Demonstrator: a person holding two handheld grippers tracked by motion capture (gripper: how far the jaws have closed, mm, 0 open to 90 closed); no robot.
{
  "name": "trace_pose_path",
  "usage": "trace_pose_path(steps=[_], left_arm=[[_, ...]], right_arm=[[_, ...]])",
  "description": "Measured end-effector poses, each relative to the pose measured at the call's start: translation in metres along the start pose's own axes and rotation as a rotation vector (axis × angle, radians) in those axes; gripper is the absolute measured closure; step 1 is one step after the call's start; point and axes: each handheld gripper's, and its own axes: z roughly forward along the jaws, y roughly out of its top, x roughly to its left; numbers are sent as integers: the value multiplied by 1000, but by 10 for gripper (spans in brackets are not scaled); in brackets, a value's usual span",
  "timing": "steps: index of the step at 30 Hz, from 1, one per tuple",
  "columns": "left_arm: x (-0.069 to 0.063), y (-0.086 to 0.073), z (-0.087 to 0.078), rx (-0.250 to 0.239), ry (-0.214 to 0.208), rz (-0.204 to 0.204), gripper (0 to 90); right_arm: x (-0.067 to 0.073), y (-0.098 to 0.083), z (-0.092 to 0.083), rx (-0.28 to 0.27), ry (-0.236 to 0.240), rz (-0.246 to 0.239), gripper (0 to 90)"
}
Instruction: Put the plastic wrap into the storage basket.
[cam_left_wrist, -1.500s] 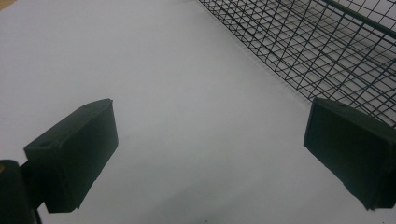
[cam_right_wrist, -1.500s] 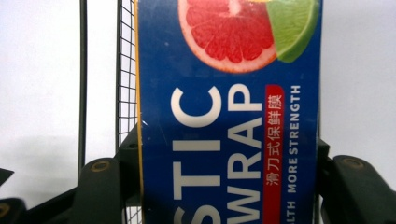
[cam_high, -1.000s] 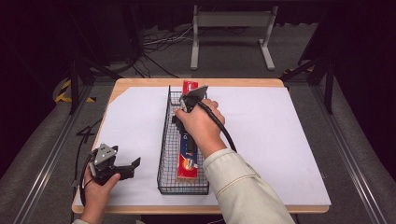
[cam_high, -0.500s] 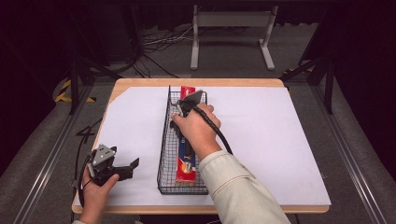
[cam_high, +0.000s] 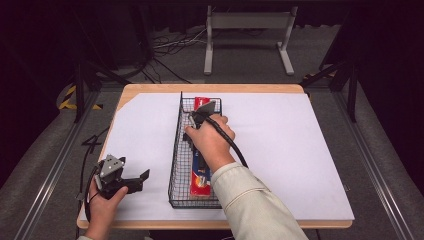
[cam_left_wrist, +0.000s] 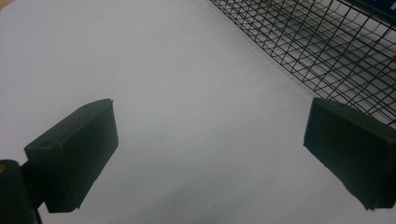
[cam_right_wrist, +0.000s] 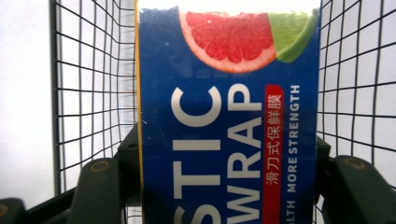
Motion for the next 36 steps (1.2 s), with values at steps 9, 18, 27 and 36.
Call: trace_pose_path(steps=[9,18,27,36], left_arm=[[-1,-1,0,4,-4,-2,36],[-1,-1,0,7,-3,0,36],[0,-2,0,8,-3,-4,36],[0,-2,0,8,-3,3,36]], right_arm=[[-1,-2,10,12,-9,3,395],[-2,-2,15,11,-5,6,394],[-3,-2,20,5,-14,-2,393],[0,-3,24,3,-25,-9,383]])
